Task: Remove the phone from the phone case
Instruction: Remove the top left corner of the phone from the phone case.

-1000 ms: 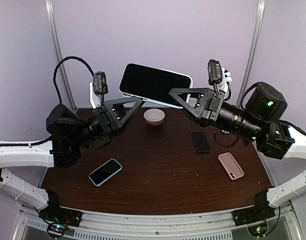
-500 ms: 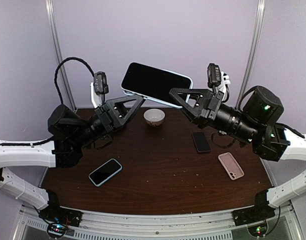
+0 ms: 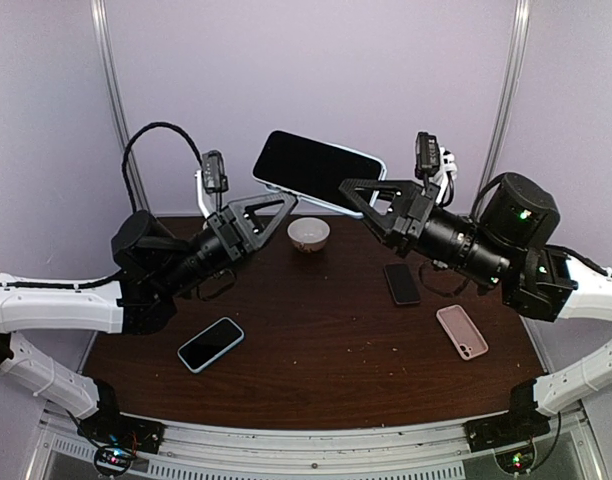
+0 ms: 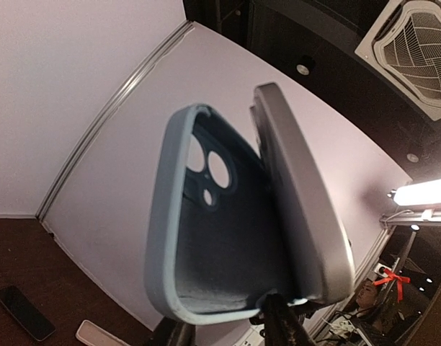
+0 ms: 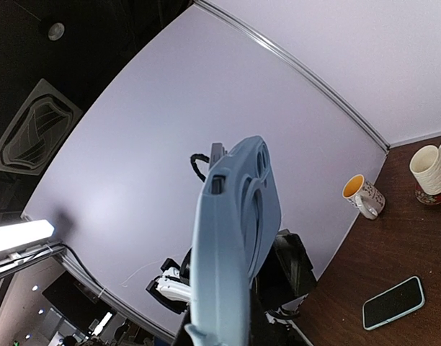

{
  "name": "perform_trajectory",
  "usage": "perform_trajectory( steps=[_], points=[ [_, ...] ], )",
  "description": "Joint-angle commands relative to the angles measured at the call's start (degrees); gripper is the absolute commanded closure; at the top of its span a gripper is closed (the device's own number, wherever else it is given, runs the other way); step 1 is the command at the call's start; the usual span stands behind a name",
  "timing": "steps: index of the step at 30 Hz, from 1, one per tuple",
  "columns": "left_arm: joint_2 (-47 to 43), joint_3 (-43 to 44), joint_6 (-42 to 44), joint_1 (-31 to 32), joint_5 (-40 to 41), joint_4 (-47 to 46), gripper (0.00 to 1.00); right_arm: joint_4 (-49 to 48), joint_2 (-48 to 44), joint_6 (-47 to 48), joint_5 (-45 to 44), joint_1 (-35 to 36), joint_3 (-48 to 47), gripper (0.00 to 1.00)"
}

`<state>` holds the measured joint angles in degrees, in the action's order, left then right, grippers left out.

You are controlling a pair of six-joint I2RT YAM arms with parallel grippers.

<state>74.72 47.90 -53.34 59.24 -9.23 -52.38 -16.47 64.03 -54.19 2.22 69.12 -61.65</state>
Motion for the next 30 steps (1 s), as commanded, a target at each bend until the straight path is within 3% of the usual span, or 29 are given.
perform_trajectory(
  steps=[1, 7, 15, 24, 30],
  points=[
    [5.59, -1.24, 1.64, -1.92, 7.55, 20.24, 0.66, -2.9, 0.6, -1.46, 22.1, 4.68, -1.12, 1.0],
    [3.83, -2.19, 4.37, -2.02, 10.24, 24.05, 0.65, 1.42, -1.01, 1.2, 17.8, 4.68, -0.39, 1.0],
    [-2.86, -3.98, 13.72, -2.02, 12.51, 29.11, 0.53, 15.47, -3.6, 5.41, 4.53, 2.61, 0.29, 1.0],
    [-11.71, -6.24, 25.69, -1.96, 9.3, 38.1, 0.39, 20.52, -7.84, 8.64, 1.75, -3.37, 4.23, 1.0],
    [-19.05, -10.3, 33.75, -1.94, 5.99, 41.38, 0.36, 21.59, -10.85, 20.4, 0.58, -4.15, 6.97, 1.0]
  ],
)
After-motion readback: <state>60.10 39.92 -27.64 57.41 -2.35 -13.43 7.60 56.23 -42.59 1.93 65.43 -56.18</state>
